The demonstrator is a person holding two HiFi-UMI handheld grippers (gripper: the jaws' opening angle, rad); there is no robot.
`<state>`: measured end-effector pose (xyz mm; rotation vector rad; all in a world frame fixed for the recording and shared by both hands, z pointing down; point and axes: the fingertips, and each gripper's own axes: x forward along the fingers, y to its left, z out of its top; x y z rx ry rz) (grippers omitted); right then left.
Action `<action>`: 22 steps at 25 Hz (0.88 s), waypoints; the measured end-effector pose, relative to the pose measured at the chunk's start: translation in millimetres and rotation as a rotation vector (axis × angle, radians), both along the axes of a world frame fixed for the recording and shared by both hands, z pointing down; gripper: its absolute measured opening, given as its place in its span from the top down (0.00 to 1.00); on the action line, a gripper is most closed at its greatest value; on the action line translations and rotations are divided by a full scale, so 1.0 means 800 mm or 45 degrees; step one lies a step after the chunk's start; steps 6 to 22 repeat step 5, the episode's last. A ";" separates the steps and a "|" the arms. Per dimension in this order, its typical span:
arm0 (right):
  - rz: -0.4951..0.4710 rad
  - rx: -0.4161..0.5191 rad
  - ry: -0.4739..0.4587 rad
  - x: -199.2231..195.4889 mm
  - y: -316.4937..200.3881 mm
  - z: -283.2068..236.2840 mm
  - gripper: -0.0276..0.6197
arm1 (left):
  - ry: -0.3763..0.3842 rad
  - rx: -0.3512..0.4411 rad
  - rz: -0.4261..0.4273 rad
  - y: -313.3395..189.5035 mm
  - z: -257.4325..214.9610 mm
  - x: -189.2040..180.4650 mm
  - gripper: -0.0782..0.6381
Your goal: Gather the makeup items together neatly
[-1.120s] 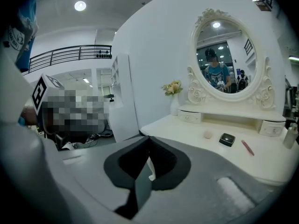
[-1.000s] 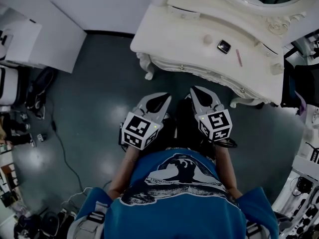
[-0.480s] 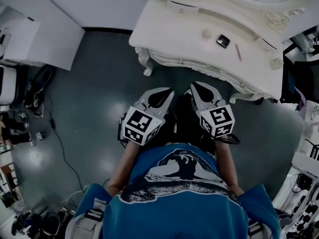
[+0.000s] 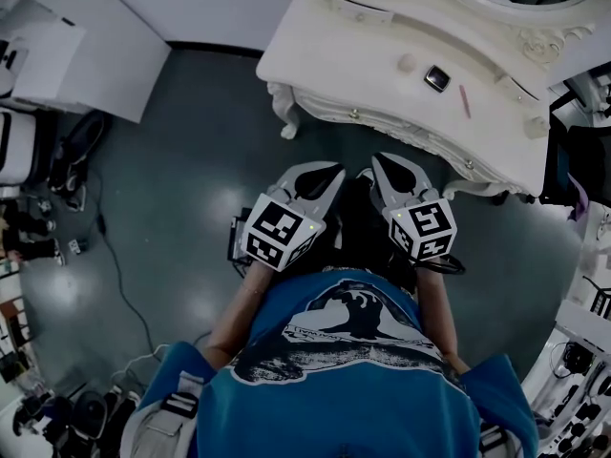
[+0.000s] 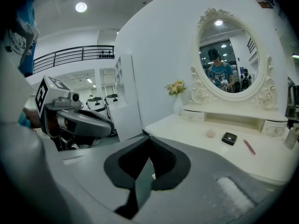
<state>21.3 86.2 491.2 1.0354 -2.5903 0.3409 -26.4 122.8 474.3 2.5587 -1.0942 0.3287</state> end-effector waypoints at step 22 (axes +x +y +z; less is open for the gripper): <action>-0.008 -0.008 -0.013 -0.003 0.006 0.001 0.95 | -0.009 -0.002 0.009 0.005 -0.001 0.000 0.87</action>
